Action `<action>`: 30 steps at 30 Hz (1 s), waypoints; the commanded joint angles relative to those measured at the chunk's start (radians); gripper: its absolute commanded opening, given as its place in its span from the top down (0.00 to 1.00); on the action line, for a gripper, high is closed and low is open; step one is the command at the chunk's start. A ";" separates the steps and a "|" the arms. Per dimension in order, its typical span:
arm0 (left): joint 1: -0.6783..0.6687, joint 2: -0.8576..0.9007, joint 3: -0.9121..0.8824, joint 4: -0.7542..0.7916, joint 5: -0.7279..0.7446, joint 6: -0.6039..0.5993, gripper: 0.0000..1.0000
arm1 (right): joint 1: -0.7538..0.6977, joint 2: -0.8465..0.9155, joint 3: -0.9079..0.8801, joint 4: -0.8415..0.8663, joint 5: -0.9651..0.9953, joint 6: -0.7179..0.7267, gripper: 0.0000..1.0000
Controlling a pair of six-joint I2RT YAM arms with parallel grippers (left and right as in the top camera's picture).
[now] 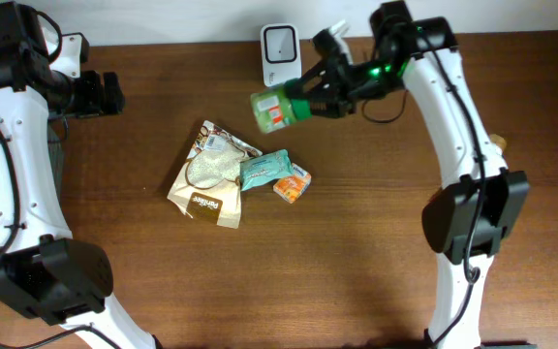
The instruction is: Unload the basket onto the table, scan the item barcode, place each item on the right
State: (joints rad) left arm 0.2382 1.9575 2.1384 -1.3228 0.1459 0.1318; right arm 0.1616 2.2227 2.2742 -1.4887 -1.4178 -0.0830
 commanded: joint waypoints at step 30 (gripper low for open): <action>0.007 -0.003 0.005 0.002 0.011 0.016 0.01 | 0.285 0.045 0.026 0.733 1.688 -0.067 0.49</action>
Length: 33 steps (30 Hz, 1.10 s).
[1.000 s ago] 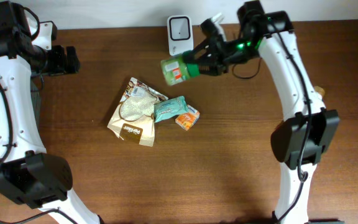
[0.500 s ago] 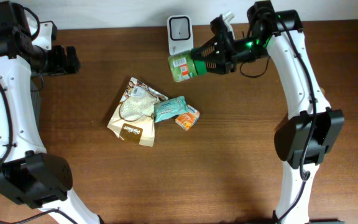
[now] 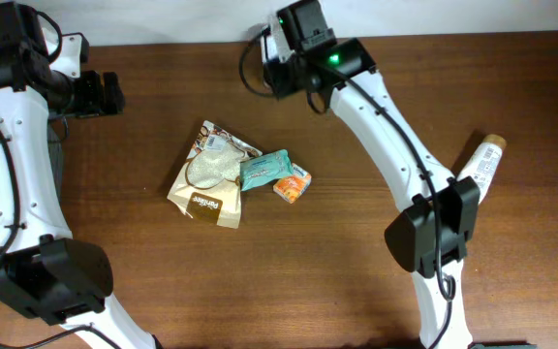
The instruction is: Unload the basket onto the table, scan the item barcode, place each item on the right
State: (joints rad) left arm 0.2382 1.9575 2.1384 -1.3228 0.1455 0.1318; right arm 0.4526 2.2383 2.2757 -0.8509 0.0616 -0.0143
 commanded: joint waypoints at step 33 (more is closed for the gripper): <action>0.007 -0.003 0.005 0.002 0.011 0.016 0.01 | -0.033 0.261 0.025 0.657 0.241 -0.976 0.49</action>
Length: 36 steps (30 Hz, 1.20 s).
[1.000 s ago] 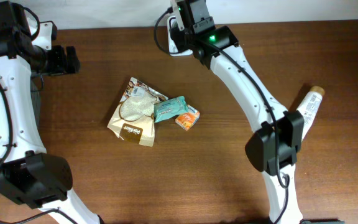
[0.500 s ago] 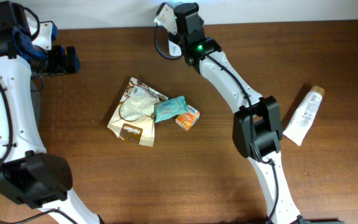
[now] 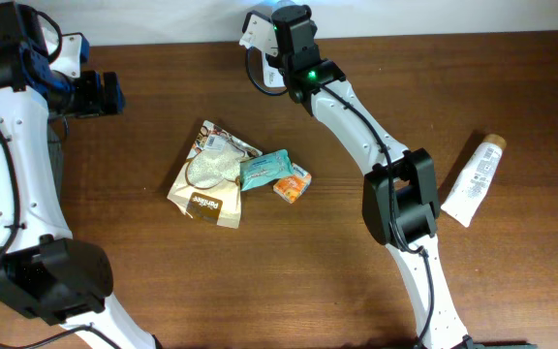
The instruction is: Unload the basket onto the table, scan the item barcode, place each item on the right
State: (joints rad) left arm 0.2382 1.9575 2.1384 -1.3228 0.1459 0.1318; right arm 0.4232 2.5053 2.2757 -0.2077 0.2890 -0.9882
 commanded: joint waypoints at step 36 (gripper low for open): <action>0.007 -0.003 0.005 0.002 0.011 0.016 0.01 | -0.004 -0.359 0.018 -1.268 -0.611 0.782 0.50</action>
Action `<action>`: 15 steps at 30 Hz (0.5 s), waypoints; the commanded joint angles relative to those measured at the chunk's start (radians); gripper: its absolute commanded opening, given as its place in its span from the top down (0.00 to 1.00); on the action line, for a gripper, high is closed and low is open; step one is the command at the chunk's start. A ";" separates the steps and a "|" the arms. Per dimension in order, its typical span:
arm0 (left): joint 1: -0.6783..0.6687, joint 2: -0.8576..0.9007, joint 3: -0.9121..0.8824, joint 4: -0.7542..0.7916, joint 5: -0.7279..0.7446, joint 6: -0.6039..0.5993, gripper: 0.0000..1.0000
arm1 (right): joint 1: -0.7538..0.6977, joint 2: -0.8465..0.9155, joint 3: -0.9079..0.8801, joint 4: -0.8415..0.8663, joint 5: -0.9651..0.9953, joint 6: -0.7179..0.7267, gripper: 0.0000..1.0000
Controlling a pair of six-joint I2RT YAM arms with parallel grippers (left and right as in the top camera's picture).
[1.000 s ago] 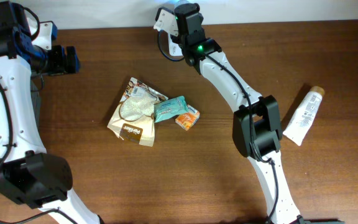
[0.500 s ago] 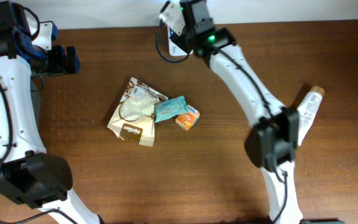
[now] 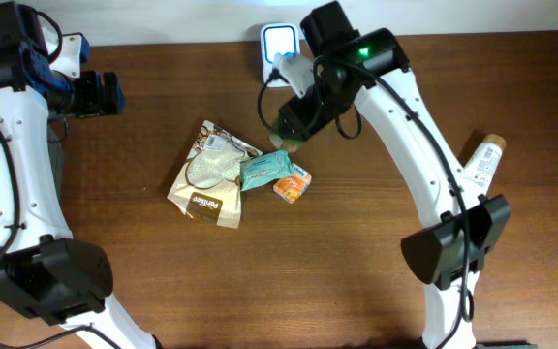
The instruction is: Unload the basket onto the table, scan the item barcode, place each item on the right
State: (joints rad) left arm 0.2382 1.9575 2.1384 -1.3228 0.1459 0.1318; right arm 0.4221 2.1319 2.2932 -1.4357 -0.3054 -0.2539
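A white barcode scanner (image 3: 279, 41) stands at the table's back edge. My right gripper (image 3: 287, 131) hangs in front of it, just above the pile's upper right edge. Only a sliver of the green container (image 3: 282, 143) shows under its fingers, and it seems shut on it. The wrist hides the rest of the container and its label. My left gripper (image 3: 109, 93) is far off at the back left, away from everything; its jaws are too dark to read.
A pile lies mid-table: a beige pouch (image 3: 201, 194), a pale mesh bag (image 3: 211, 165), a teal packet (image 3: 263, 170) and a small orange box (image 3: 293, 184). A white tube with a tan cap (image 3: 478, 170) lies at the right.
My right gripper has come away from the scanner toward the front and now hangs above the pile. The scanner's face shows again. The left arm is unchanged.
My right gripper first held a green container with a red and white label just right of the scanner. At the two following moments the wrist covered the scanner and hid the container. Now the gripper is over the pile with green showing beneath it.
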 commanded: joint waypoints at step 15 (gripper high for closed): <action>0.007 -0.003 0.005 0.002 0.011 0.016 0.01 | -0.158 0.031 -0.145 -0.028 0.539 0.563 0.49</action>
State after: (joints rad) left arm 0.2382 1.9575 2.1384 -1.3228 0.1459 0.1318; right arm 0.3481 2.1574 2.1895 -1.4986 0.1326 0.1860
